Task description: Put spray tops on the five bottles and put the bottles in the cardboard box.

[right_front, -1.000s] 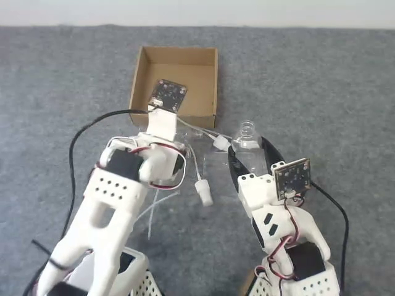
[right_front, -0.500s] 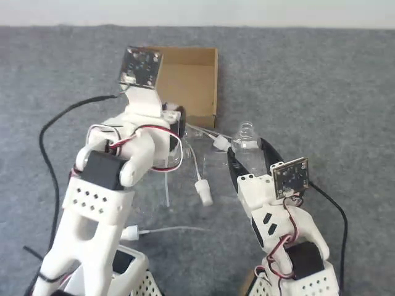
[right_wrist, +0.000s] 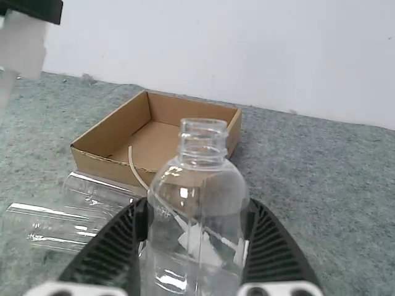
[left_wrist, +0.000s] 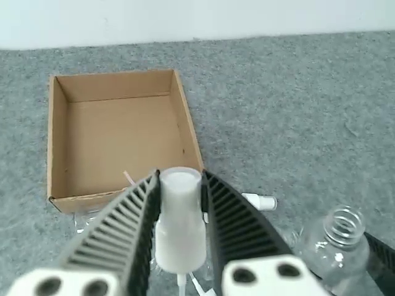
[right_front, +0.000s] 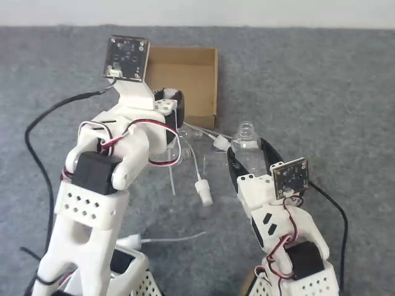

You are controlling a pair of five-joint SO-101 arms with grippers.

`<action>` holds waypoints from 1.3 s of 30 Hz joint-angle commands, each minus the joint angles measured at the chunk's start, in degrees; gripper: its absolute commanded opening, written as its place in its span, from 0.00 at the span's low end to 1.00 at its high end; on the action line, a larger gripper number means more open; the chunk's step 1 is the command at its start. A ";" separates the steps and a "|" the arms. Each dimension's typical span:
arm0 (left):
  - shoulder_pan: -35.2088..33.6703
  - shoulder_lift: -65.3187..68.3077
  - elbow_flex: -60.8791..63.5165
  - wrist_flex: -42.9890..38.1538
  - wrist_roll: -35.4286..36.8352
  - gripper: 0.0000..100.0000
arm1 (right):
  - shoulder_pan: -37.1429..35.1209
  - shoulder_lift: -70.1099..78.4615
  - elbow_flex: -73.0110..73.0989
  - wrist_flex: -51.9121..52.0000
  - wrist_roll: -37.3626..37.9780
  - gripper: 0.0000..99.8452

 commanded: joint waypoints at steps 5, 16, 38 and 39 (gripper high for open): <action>-0.18 -14.86 6.37 -5.19 1.05 0.01 | -1.27 -0.92 -1.32 -0.92 -0.35 0.04; -0.18 -26.99 15.34 -9.14 1.23 0.01 | -2.51 -0.92 -1.05 -0.84 1.76 0.04; 0.09 -44.92 26.59 -19.60 4.48 0.01 | -7.43 -0.92 -1.32 0.22 2.02 0.04; 0.09 -45.80 27.12 -19.60 4.48 0.01 | -7.87 -0.92 -1.23 0.22 2.02 0.04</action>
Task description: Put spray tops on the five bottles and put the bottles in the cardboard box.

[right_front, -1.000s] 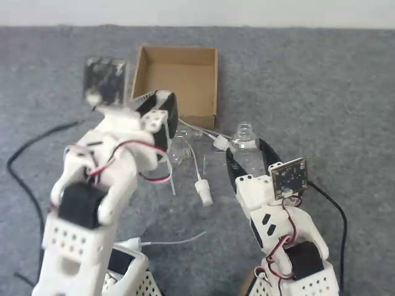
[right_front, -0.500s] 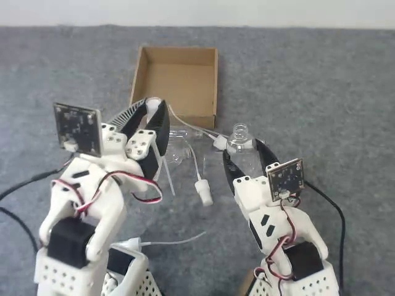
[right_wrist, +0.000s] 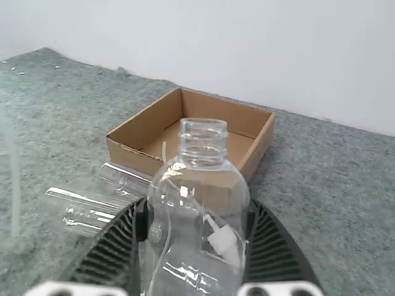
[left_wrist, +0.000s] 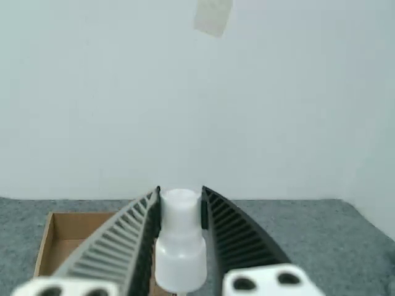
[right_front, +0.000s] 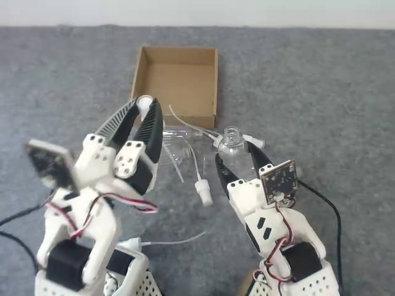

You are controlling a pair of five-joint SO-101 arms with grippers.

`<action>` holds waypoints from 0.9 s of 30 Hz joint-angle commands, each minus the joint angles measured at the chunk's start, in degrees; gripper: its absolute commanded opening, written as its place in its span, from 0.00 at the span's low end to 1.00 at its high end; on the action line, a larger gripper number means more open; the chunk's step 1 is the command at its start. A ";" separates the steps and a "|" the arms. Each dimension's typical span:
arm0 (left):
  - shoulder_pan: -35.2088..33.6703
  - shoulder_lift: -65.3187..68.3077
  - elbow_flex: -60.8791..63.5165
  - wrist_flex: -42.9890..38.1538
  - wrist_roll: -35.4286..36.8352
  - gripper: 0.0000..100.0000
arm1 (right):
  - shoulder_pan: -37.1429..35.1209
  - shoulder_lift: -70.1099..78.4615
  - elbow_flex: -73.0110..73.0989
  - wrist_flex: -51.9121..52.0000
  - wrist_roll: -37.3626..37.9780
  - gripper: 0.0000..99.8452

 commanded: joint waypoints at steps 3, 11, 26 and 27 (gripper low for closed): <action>0.09 -6.42 2.51 -2.20 0.70 0.01 | -1.80 -0.92 -1.14 0.22 0.79 0.04; -0.35 -9.14 7.60 -5.27 0.70 0.01 | -1.27 -0.92 -1.41 0.31 2.11 0.04; -5.89 -18.11 10.15 -5.27 0.79 0.01 | -1.71 -1.01 -2.81 3.47 3.87 0.04; -5.89 -18.55 10.42 -5.27 0.79 0.01 | -1.71 -1.01 -2.90 3.47 3.78 0.04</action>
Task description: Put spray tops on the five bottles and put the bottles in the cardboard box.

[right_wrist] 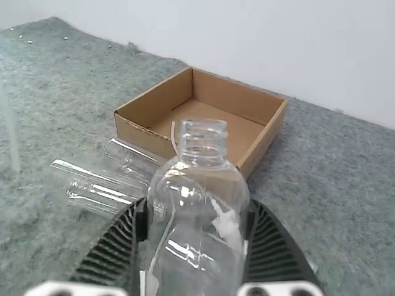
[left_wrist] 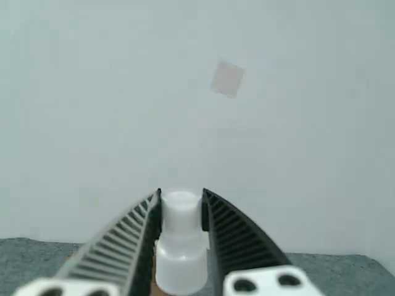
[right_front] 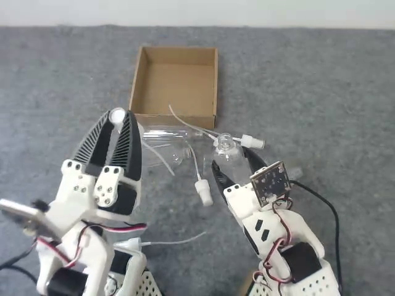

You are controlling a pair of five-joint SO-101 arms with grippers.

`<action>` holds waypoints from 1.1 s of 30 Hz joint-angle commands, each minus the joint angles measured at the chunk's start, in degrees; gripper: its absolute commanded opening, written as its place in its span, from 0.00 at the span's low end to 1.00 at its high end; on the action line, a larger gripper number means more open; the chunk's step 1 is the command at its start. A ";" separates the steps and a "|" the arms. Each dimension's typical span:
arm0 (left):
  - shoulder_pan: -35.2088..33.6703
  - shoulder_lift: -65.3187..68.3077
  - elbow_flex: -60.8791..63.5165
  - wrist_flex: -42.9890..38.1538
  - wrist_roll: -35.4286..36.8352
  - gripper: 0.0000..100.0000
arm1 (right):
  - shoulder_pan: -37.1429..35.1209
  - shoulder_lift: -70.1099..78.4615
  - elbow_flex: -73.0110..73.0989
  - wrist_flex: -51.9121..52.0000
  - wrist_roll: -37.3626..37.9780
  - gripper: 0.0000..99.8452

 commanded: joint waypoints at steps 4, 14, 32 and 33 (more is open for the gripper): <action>-0.79 -2.99 1.01 -1.85 0.62 0.01 | -0.57 -1.01 -5.27 3.38 0.44 0.04; -0.79 -3.34 1.01 -1.76 0.62 0.01 | -0.57 -1.01 -10.20 8.57 0.62 0.02; -0.88 -6.51 -0.13 -4.40 0.53 0.01 | -9.54 -0.92 0.79 -4.35 8.62 0.01; -0.88 -6.51 -0.13 -5.01 0.53 0.01 | -9.54 -0.92 1.14 -4.88 8.62 0.01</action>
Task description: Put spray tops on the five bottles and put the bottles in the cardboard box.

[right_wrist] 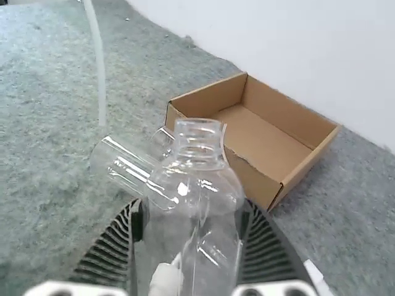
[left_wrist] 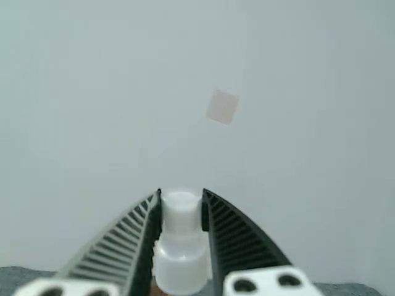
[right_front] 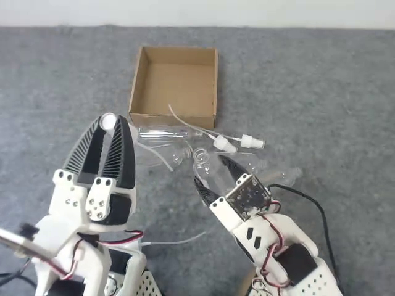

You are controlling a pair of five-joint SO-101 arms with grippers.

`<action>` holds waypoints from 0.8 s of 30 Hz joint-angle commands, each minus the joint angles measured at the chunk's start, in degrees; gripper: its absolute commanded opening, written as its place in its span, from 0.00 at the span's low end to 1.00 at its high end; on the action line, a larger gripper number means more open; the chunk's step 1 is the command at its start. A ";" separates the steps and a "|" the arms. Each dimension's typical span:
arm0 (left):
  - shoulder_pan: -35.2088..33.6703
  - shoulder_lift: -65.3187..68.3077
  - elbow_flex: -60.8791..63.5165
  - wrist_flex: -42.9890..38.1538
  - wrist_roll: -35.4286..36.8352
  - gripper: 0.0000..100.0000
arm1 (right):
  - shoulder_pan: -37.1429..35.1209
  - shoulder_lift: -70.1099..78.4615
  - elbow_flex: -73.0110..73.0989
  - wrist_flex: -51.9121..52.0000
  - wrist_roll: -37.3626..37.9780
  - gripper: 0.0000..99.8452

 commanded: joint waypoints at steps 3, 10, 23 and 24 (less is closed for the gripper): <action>-3.16 -1.05 -1.63 -5.01 0.44 0.01 | -0.66 -0.92 0.09 -3.65 0.97 0.01; -7.30 -1.05 -2.15 -5.89 6.24 0.01 | -4.97 -0.84 2.29 -6.81 1.05 0.01; -3.60 -1.05 -1.89 -5.80 6.24 0.01 | -6.11 -0.84 4.92 -9.63 3.34 0.01; -3.43 -1.05 -1.89 -5.71 6.15 0.01 | -6.64 -0.84 4.92 -9.45 3.43 0.01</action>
